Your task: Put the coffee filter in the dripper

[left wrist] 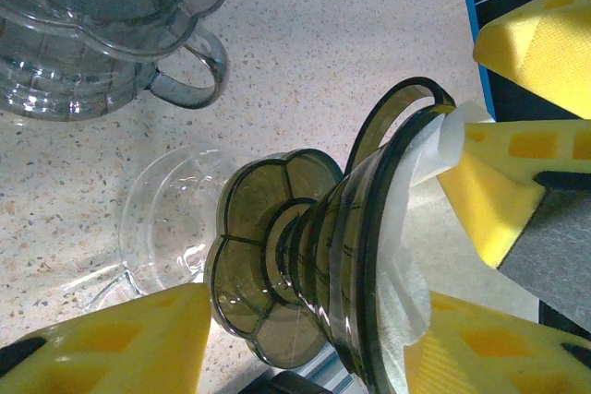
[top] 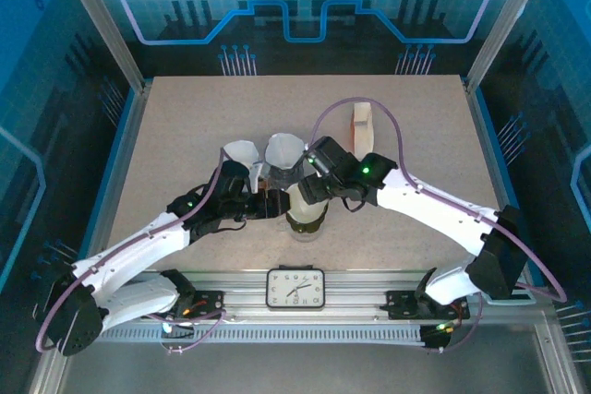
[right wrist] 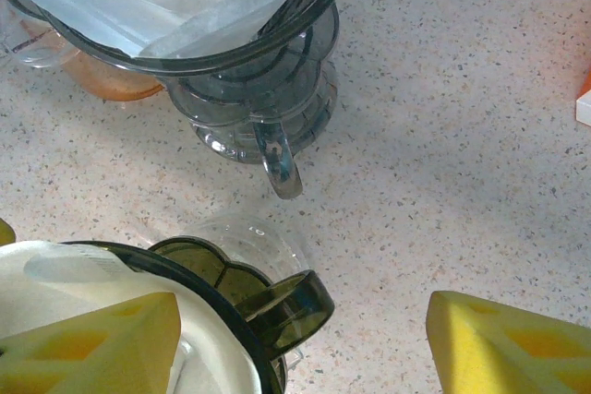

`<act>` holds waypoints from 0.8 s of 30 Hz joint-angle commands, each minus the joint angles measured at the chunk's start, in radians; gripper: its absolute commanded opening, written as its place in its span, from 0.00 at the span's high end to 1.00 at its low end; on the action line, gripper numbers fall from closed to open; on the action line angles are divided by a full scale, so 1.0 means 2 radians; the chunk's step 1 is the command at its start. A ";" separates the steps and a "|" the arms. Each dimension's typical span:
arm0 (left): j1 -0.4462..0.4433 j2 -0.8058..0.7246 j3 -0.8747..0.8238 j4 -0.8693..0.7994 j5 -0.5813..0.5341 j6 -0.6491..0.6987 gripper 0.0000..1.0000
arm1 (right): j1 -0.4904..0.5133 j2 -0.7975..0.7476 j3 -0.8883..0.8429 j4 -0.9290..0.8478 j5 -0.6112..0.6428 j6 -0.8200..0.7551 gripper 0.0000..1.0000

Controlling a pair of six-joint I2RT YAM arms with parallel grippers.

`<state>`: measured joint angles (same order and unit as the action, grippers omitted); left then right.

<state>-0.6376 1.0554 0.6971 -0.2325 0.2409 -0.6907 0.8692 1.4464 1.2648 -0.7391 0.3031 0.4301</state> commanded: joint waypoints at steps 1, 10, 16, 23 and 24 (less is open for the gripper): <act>0.000 -0.002 -0.009 0.002 -0.001 -0.008 0.42 | 0.000 -0.041 -0.007 0.010 0.003 0.014 0.28; 0.000 -0.020 -0.007 0.007 -0.002 -0.014 0.34 | 0.000 -0.125 -0.081 0.054 0.005 0.040 0.27; 0.000 -0.035 -0.004 0.006 -0.001 -0.024 0.27 | 0.000 -0.156 -0.107 0.067 0.009 0.047 0.27; 0.000 -0.061 -0.004 -0.002 -0.011 -0.028 0.23 | 0.000 -0.189 -0.132 0.077 0.015 0.048 0.26; 0.000 -0.070 -0.003 -0.006 -0.018 -0.026 0.20 | 0.000 -0.194 -0.138 0.083 0.013 0.047 0.26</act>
<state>-0.6376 0.9657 0.6968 -0.2321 0.2337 -0.7353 0.8696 1.0924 1.0210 -0.6121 0.3111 0.5095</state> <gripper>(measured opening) 0.782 0.738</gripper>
